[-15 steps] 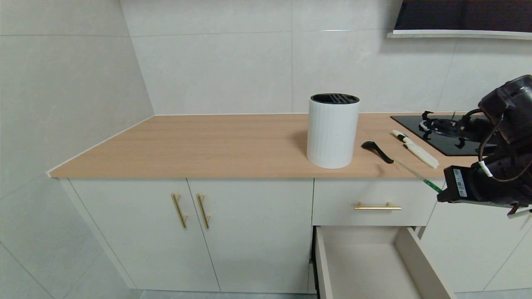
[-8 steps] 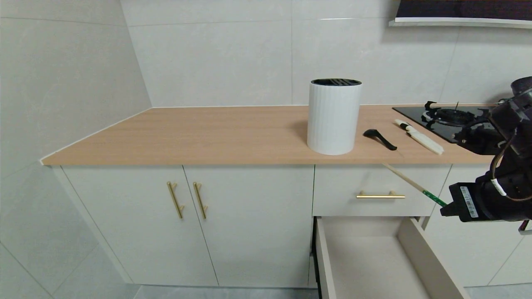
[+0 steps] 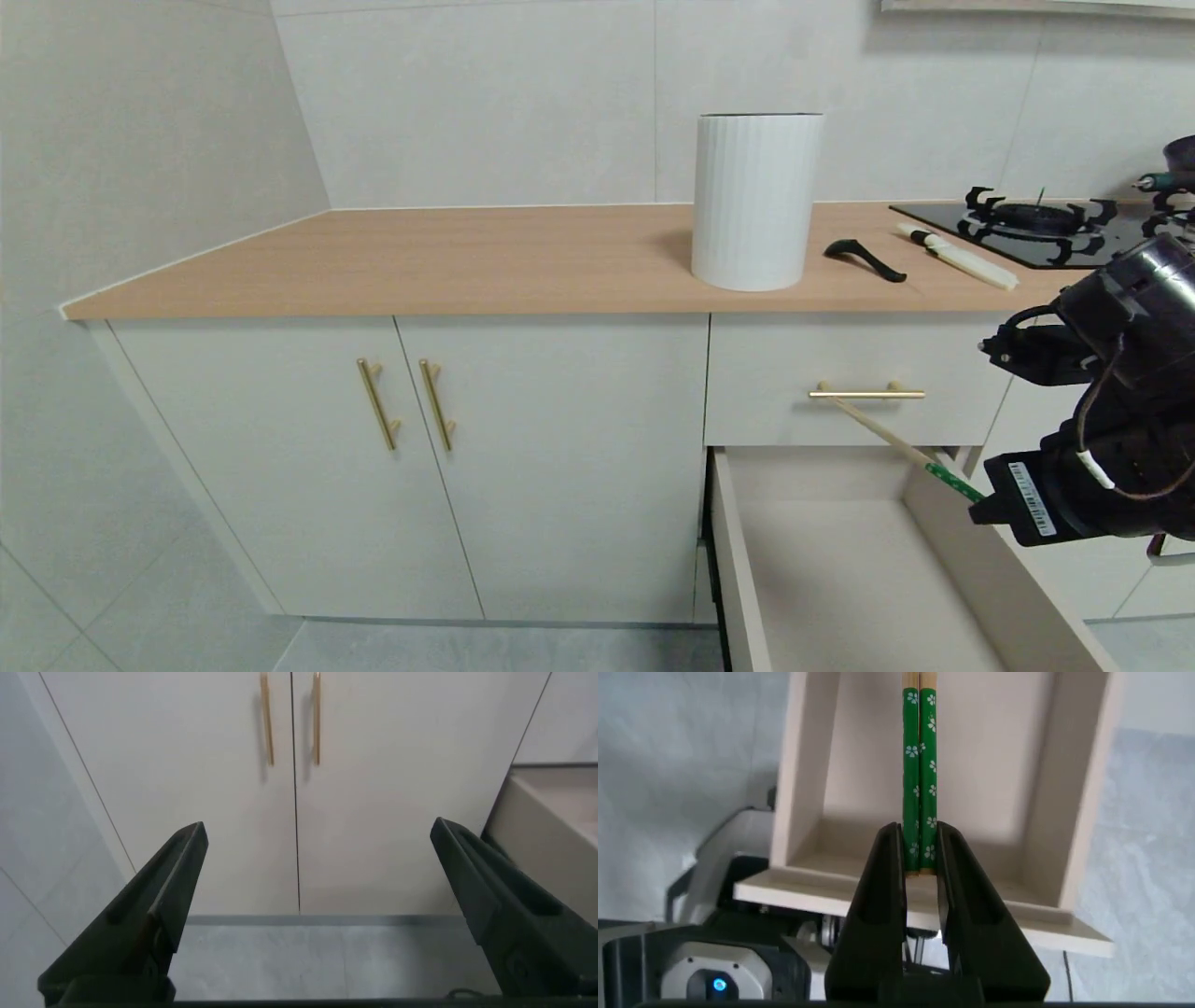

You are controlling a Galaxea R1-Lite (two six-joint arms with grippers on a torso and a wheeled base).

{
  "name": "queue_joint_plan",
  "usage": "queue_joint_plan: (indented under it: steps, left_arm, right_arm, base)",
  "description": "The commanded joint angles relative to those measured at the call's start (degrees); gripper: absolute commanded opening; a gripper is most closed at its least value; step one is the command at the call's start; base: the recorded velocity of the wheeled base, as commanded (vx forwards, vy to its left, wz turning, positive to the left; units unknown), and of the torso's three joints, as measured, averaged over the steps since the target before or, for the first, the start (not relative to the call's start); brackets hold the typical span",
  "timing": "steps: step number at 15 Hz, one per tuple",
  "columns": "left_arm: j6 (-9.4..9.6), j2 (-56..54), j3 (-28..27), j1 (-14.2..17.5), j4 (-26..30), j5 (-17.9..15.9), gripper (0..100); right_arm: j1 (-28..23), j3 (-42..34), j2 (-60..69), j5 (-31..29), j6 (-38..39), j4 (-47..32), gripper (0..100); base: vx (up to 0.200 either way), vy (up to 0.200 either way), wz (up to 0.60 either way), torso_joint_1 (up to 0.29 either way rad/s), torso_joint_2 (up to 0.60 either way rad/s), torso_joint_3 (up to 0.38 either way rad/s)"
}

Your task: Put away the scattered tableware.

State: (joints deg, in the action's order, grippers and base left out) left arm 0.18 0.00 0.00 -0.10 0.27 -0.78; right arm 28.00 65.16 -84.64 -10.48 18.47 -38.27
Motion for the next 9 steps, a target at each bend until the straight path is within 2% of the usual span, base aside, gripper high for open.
queue_joint_plan:
  steps: [1,4,9]
  left_arm:
    - [-0.01,0.00,0.00,0.01,0.00,-0.01,100]
    - [-0.01,0.00,0.00,0.01,0.00,-0.01,100]
    - [-0.01,0.00,0.00,0.01,0.00,-0.01,100]
  right_arm:
    - [0.47,-0.21,-1.93,0.02,-0.01,-0.05,0]
    - [0.83,-0.65,-3.78,-0.06,0.08,0.03,0]
    - [0.83,-0.56,-6.33,0.20,0.08,0.39,0]
  base:
    - [0.000,0.000,0.00,-0.129,0.46,0.325]
    - [0.000,0.000,0.00,-0.085,0.33,0.242]
    - [0.000,0.000,0.00,-0.009,0.04,0.019]
